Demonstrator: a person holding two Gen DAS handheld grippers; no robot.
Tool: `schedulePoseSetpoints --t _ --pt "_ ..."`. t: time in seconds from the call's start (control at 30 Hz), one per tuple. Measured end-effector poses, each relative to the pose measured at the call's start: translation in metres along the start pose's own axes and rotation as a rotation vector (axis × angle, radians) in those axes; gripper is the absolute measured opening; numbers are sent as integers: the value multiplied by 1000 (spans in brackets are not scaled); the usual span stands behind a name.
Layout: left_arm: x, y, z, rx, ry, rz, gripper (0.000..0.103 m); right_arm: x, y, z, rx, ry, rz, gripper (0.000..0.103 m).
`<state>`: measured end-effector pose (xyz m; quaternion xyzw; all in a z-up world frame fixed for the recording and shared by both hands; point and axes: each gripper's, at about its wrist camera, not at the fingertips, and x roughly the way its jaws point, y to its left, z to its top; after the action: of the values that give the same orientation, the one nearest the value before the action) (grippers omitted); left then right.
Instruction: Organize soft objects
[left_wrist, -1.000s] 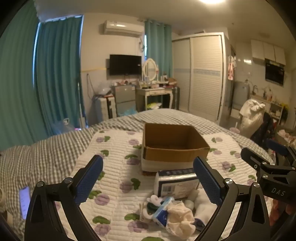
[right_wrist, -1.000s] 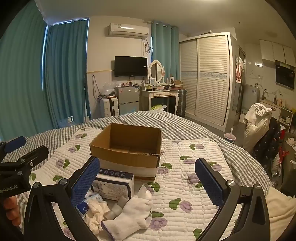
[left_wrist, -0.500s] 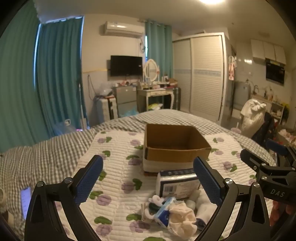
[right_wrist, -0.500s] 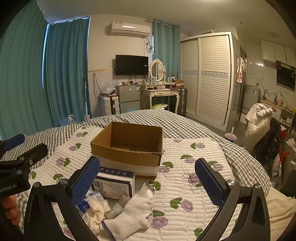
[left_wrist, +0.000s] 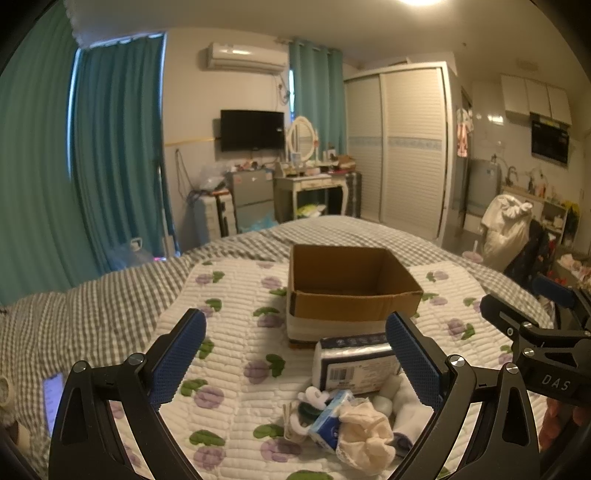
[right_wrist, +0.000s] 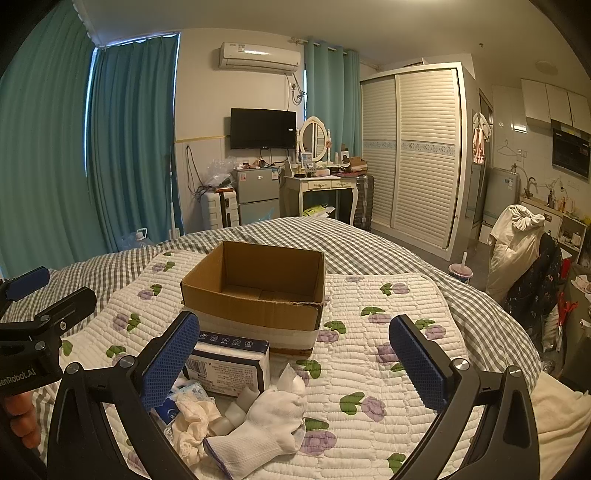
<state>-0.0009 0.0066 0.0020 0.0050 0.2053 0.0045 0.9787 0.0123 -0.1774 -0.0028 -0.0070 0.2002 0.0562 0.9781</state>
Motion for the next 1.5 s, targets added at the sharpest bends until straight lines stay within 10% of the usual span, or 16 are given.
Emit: schedulePoseSetpoints --t 1.5 --pt "1 -3 -1 11 -2 6 100 1 1 -1 -3 7 2 103"
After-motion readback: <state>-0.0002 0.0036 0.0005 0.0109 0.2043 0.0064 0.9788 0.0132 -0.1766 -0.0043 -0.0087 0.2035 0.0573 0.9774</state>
